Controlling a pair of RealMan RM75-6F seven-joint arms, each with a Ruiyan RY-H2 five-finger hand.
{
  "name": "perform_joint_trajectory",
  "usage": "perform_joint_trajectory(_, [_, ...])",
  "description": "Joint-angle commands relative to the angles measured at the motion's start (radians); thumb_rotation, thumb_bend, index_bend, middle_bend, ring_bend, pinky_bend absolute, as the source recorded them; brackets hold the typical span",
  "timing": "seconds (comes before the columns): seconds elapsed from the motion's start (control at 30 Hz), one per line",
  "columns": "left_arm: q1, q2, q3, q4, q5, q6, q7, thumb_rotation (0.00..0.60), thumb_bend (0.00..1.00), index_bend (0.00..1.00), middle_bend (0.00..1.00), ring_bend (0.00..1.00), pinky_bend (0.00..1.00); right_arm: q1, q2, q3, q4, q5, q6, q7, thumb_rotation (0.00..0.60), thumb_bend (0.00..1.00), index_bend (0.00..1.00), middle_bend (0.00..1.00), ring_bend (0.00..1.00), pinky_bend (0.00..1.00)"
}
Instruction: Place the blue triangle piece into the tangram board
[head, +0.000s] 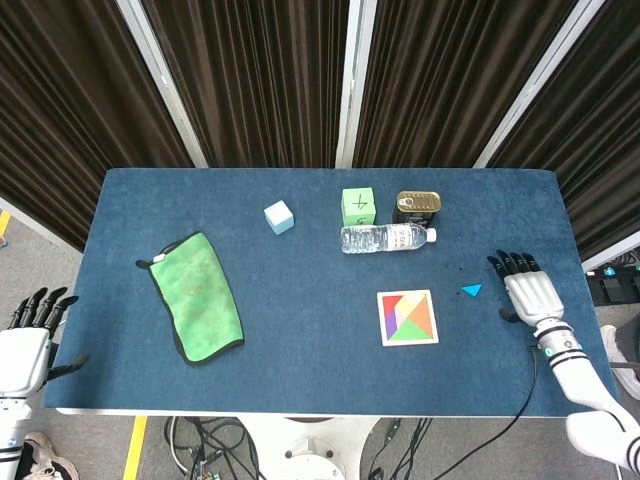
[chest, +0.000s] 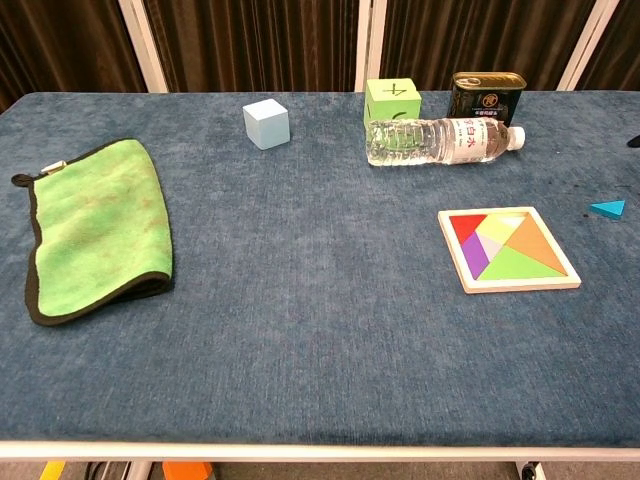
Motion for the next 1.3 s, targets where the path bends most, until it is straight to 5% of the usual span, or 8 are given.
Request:
perform_joint_trajectory(0.03, [-0.001,0.002,0.002,0.003,-0.001,-0.006,-0.005,0.6,0.04,0.19,0.11,0.01,0.12,0.02,-0.039,-0.007,0.042,-0.017,-0.005,0.022,0.6,0.14,0.0,0.0,0.0,0.0])
perform_joint_trajectory(0.4, [-0.004,-0.002,0.004,0.013,0.006,-0.009,-0.014,0.6,0.04,0.19,0.11,0.01,0.12,0.045,-0.087,-0.024,0.098,-0.045,0.004,0.053,0.6,0.14,0.07,0.0,0.0,0.0])
perform_joint_trajectory(0.8, [-0.003,-0.002,0.006,0.019,0.006,-0.01,-0.023,0.6,0.04,0.19,0.11,0.01,0.12,0.067,-0.096,-0.026,0.103,-0.034,-0.006,0.033,0.6,0.15,0.31,0.0,0.0,0.0])
perform_joint_trajectory(1.3, [-0.003,-0.005,0.007,0.028,0.002,-0.015,-0.03,0.6,0.04,0.19,0.11,0.01,0.12,0.076,-0.107,-0.032,0.111,-0.017,-0.014,0.015,0.6,0.18,0.43,0.0,0.0,0.0])
